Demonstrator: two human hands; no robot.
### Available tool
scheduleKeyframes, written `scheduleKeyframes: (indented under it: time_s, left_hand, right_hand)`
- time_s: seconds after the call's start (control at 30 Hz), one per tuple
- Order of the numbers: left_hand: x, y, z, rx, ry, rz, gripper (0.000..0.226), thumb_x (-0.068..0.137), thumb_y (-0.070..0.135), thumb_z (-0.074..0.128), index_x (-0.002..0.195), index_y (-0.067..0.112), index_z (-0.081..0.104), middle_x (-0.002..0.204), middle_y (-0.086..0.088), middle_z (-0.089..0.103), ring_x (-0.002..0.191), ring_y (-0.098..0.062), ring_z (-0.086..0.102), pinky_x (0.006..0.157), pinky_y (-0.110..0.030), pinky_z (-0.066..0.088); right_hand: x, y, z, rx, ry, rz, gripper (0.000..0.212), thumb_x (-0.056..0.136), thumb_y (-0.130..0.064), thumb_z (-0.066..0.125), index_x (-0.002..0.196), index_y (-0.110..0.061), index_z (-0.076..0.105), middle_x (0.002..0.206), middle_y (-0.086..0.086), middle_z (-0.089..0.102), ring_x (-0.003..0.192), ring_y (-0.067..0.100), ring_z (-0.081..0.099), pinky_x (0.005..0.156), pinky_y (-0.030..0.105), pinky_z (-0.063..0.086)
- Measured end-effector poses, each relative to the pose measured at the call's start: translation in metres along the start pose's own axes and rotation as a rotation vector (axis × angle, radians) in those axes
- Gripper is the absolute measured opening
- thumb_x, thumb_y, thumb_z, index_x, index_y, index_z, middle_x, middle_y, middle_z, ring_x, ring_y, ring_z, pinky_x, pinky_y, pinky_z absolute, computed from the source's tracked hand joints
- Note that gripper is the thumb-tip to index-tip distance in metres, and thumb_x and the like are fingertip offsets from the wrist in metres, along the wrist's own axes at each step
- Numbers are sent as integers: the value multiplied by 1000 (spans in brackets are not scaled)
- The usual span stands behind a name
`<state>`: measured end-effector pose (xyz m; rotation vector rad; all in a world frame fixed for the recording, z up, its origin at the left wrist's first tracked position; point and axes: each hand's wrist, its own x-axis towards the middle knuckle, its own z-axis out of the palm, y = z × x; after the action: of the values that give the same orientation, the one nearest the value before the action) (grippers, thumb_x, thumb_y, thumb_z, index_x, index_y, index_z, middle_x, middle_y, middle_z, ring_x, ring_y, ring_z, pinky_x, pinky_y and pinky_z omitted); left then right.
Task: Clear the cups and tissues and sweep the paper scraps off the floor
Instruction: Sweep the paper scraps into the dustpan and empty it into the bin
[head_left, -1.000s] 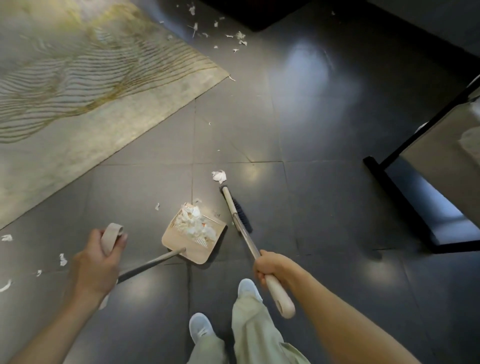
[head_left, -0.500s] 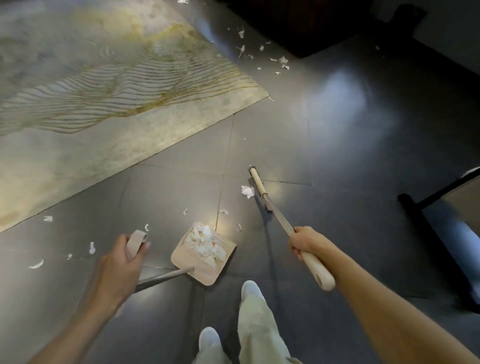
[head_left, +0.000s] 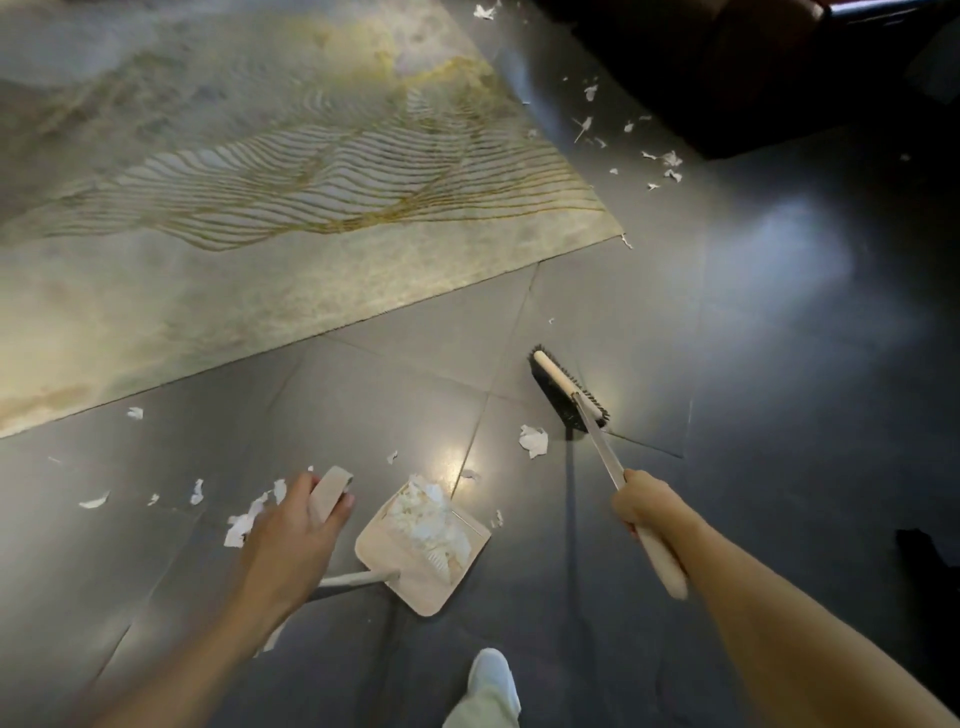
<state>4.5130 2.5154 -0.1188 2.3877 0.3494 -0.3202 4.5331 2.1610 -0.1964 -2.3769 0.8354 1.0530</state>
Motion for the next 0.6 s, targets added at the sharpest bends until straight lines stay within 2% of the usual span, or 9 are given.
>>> scheduleKeyframes:
  time_s: [0.07, 0.17, 0.23, 0.33, 0.4, 0.5, 0.6]
  left_hand:
    - [3, 8, 7, 19, 6, 9, 21, 91, 28, 58, 83, 13, 46, 77, -19, 57, 82, -42, 54, 72, -43, 41]
    - [10, 11, 9, 1, 18, 25, 19, 91, 26, 59, 85, 10, 49, 80, -20, 60, 82, -40, 54, 73, -45, 42]
    - [11, 10, 12, 8, 22, 27, 20, 91, 29, 58, 83, 14, 49, 76, -16, 60, 77, -38, 54, 68, -42, 40]
    - [9, 10, 18, 28, 36, 23, 21, 90, 35, 57, 84, 17, 47, 72, -10, 57, 72, -35, 52, 62, -37, 38]
    - [9, 9, 22, 40, 33, 34, 23, 90, 38, 55, 83, 19, 44, 70, -7, 54, 68, -32, 49, 60, -36, 37]
    - [11, 10, 28, 47, 34, 58, 25, 90, 42, 54, 85, 19, 43, 73, -7, 54, 71, -32, 49, 61, -37, 36]
    - [12, 4, 27, 41, 27, 90, 27, 90, 46, 51, 90, 19, 45, 74, -9, 56, 71, -34, 53, 61, -37, 38]
  right_hand:
    - [14, -3, -9, -51, -40, -20, 48, 89, -6, 48, 136, -9, 39, 82, 8, 53, 66, 19, 57, 49, 26, 44]
    - [18, -11, -13, -142, -135, -49, 55, 87, -7, 50, 139, -12, 35, 84, 9, 56, 69, 22, 60, 61, 32, 51]
    - [5, -14, -6, -204, -207, -72, 60, 85, -7, 51, 141, -15, 33, 81, 7, 56, 64, 20, 58, 63, 33, 54]
    - [-34, -11, 13, -270, -282, -125, 67, 80, -9, 53, 142, -21, 32, 80, 4, 57, 58, 14, 56, 48, 25, 47]
    - [-63, -7, 26, -288, -356, -180, 62, 77, -10, 53, 136, -21, 39, 78, 3, 60, 52, 13, 55, 45, 23, 45]
    - [-99, -7, 38, -157, -513, -174, 54, 78, -7, 47, 129, -25, 44, 67, 3, 58, 48, 15, 53, 49, 27, 48]
    - [-128, -6, 41, -35, -535, -159, 51, 81, -5, 41, 127, -26, 47, 59, 2, 54, 44, 13, 50, 47, 26, 47]
